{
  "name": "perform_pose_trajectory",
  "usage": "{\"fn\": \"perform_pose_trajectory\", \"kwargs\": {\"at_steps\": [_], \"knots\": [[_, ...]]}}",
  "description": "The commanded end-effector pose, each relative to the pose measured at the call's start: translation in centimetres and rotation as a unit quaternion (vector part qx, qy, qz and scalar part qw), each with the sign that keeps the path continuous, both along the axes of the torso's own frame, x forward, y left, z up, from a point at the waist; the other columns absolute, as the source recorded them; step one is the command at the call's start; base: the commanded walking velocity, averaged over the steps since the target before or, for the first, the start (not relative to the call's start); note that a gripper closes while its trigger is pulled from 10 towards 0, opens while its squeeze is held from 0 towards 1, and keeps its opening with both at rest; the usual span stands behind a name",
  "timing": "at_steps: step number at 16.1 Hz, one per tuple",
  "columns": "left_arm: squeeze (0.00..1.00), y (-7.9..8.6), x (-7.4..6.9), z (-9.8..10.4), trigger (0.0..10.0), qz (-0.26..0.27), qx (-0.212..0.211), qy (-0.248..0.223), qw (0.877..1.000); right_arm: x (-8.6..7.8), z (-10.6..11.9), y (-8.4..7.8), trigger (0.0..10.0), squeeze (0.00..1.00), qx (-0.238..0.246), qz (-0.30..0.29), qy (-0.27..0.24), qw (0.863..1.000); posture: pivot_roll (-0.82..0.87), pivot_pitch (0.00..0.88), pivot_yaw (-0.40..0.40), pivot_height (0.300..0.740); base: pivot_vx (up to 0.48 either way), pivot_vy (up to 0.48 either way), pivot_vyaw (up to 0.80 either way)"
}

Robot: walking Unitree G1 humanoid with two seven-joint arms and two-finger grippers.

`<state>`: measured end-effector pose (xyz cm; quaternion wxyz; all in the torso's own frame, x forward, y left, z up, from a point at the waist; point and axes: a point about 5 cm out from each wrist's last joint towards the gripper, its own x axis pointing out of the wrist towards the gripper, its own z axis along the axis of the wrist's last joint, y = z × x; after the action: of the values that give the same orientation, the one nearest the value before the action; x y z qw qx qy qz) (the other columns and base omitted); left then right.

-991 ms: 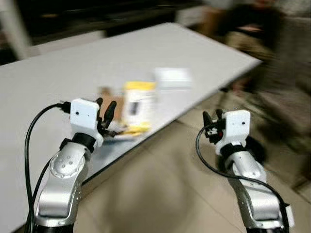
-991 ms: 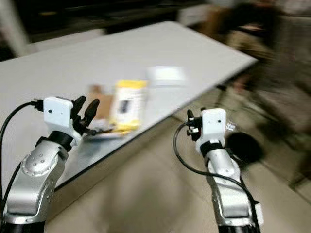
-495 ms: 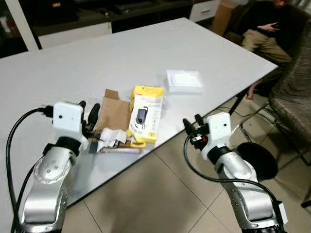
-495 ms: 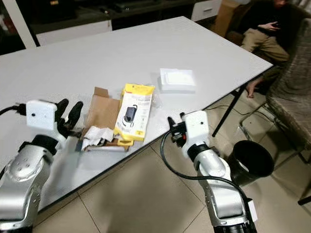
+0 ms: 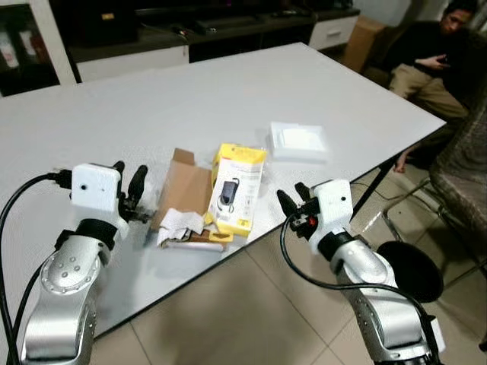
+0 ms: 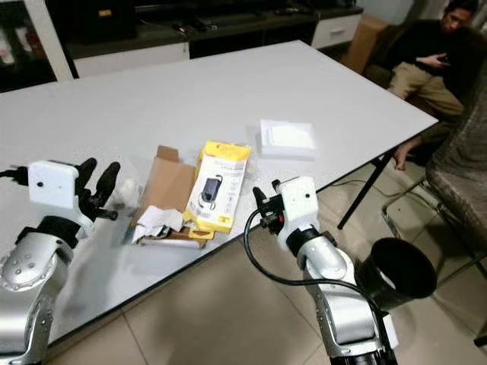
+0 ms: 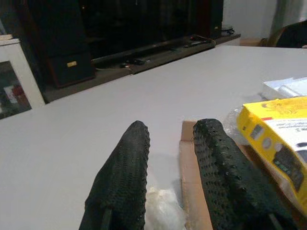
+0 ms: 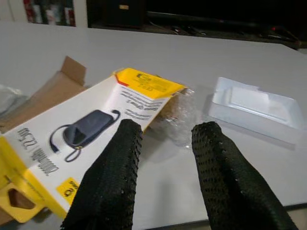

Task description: Picking trash to rubbish bin

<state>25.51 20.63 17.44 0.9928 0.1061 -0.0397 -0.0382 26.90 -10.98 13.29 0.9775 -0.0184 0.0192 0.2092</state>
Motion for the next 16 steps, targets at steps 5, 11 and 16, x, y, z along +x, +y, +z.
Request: {"fn": "perform_pose_trajectory", "kwargs": {"at_steps": [5, 11, 16], "knots": [[0.00, -0.5, -0.2, 0.2, 10.0, -0.017, 0.000, 0.001, 1.000, -0.1, -0.5, -0.6, 10.0, 0.00, 0.002, -0.017, 0.007, 1.000, 0.10, 0.024, -0.072, 0.740, 0.382, 0.000, 0.00], [0.00, -1.6, 0.9, -0.6, 10.0, -0.052, 0.010, 0.021, 0.998, -0.6, -1.0, -2.7, 10.0, 0.00, -0.006, -0.103, 0.006, 0.995, 0.08, 0.019, -0.039, 0.740, 0.122, 0.000, 0.00], [0.00, -2.5, 2.2, -0.9, 10.0, -0.081, 0.009, 0.026, 0.996, -1.6, -2.1, -3.5, 10.0, 0.00, 0.006, -0.136, 0.028, 0.990, 0.06, 0.020, -0.021, 0.740, 0.000, 0.000, -0.09]]}}
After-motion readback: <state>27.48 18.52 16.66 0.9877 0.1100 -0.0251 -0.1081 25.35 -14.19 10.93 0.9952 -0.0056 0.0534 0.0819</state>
